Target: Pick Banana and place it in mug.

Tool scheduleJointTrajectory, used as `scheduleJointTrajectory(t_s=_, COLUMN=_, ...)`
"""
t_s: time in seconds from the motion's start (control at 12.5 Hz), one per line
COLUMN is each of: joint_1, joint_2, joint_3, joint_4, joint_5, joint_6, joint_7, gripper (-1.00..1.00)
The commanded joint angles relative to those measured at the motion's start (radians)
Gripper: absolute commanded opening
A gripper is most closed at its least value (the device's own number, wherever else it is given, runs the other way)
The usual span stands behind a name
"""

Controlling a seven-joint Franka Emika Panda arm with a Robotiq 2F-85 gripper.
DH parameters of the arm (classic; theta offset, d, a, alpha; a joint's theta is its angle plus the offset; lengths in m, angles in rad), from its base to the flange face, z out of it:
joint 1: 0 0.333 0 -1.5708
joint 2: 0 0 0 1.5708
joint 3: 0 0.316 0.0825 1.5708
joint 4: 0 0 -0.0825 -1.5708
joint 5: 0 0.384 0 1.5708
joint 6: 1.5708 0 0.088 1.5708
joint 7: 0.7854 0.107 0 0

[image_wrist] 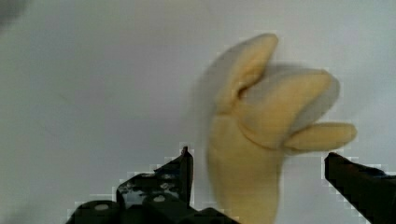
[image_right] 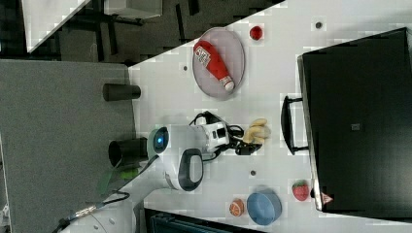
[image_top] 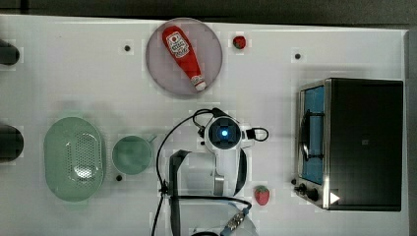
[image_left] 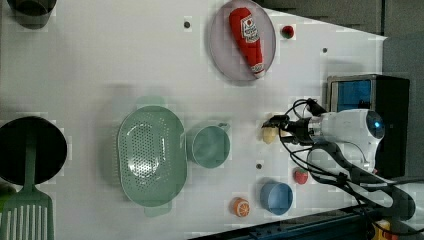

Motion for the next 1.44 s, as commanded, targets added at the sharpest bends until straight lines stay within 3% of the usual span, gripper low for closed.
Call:
scheduleJointTrajectory(t_s=0.08, joint_1=0.004, joint_2=-0.002, joint_3=0.005, joint_4=0.018, joint_5=0.01, joint_6=0.052, joint_7=-0.049, gripper=0.19)
scheduleJointTrajectory(t_s=0.32, joint_1=0.003, joint_2=-0.005, joint_3=0.005, joint_4=0.008, joint_5=0.01, joint_6=0.056, joint_7=-0.049, gripper=-0.43)
scheduleJointTrajectory(t_s=0.64, joint_1=0.001, joint_2=-0.111, joint_3=0.001, joint_4=-0.003, joint_5=0.01, joint_6=0.031, joint_7=-0.049, gripper=-0.43)
scheduleJointTrajectory(t_s=0.72, joint_1=-0.001, joint_2=-0.256, joint_3=-0.003, joint_4=-0.006, joint_5=0.01, joint_6=-0.096, joint_7=-0.049, gripper=-0.43)
scheduleJointTrajectory(t_s=0.96, joint_1=-0.001, joint_2=-0.464, joint_3=-0.004, joint_4=0.033, joint_5=0.01, joint_6=-0.343, joint_7=-0.048, gripper=-0.43)
scheduleJointTrajectory(t_s=1.2, joint_1=0.006, joint_2=-0.594, joint_3=0.013, joint_4=0.083, joint_5=0.01, joint_6=-0.537, joint_7=-0.035, gripper=-0.43)
scheduleJointTrajectory(t_s=1.44, joint_1=0.03, joint_2=-0.675, joint_3=0.089, joint_4=0.103, joint_5=0.013, joint_6=-0.581, joint_7=0.032, gripper=-0.43)
